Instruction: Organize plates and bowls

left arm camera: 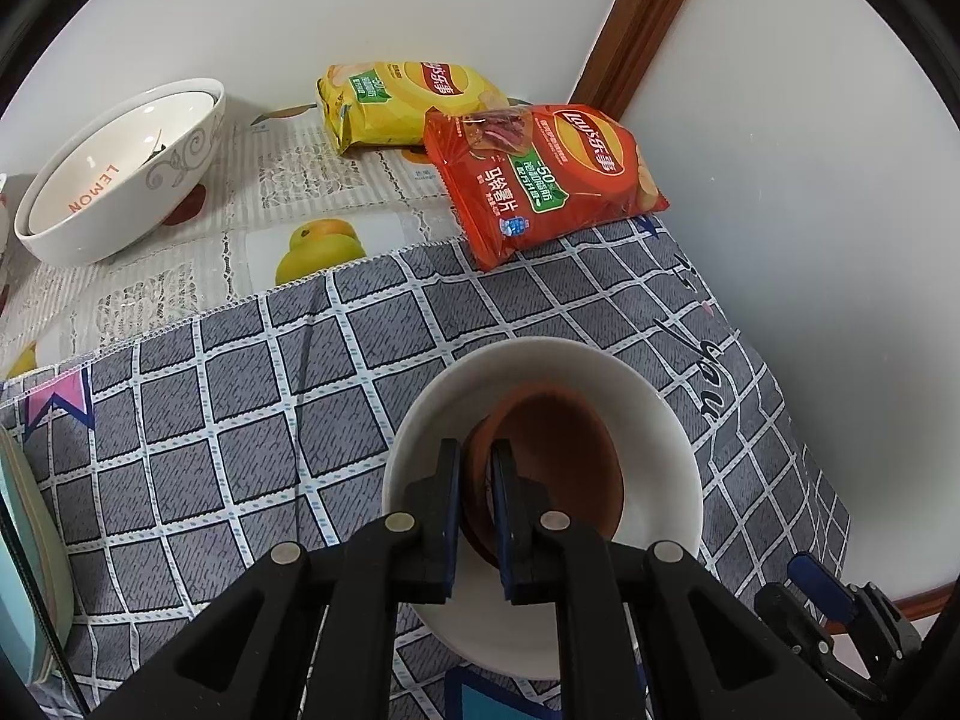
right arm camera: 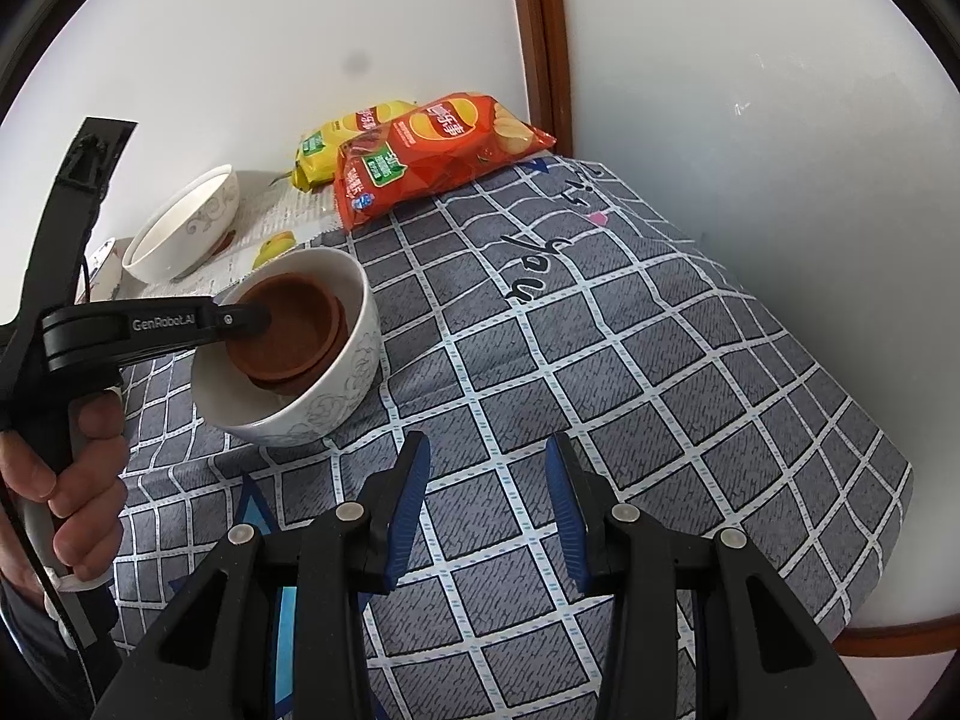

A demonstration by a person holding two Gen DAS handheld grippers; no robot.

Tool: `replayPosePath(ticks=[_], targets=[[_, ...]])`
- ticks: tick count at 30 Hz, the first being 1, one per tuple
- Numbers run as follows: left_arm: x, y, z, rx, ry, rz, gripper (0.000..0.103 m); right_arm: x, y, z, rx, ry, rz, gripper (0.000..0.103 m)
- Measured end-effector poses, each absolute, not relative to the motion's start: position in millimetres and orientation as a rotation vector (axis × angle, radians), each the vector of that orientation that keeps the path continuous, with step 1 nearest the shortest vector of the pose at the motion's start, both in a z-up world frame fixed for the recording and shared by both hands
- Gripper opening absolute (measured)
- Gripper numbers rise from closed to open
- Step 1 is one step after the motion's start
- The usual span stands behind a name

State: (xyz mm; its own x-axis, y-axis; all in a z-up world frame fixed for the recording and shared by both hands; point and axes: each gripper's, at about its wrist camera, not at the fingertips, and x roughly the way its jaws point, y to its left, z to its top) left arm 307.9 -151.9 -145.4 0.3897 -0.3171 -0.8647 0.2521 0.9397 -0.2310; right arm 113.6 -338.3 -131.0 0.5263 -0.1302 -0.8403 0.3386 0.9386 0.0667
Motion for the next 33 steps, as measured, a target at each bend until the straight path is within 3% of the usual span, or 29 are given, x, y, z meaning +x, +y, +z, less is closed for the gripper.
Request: replayPosePath(ticks=[12, 16, 28, 33], targets=[[286, -151, -121, 0.014, 1.076, -0.36, 0.017, 107, -333, -119, 0.253, 0.952, -0.267, 0.04], [284, -143, -111, 0.017, 1.052, -0.337, 0.026, 109, -333, -111, 0.248, 0.925, -0.274, 0.048], [288, -117, -115, 0.0, 1.081, -0.259, 0.026, 150, -328, -95, 0.223, 0.883, -0.233, 0.048], [291, -116, -120, -0.007, 1.099, -0.276, 0.026, 173, -322, -105, 0.237, 0.947, -0.18, 0.048]])
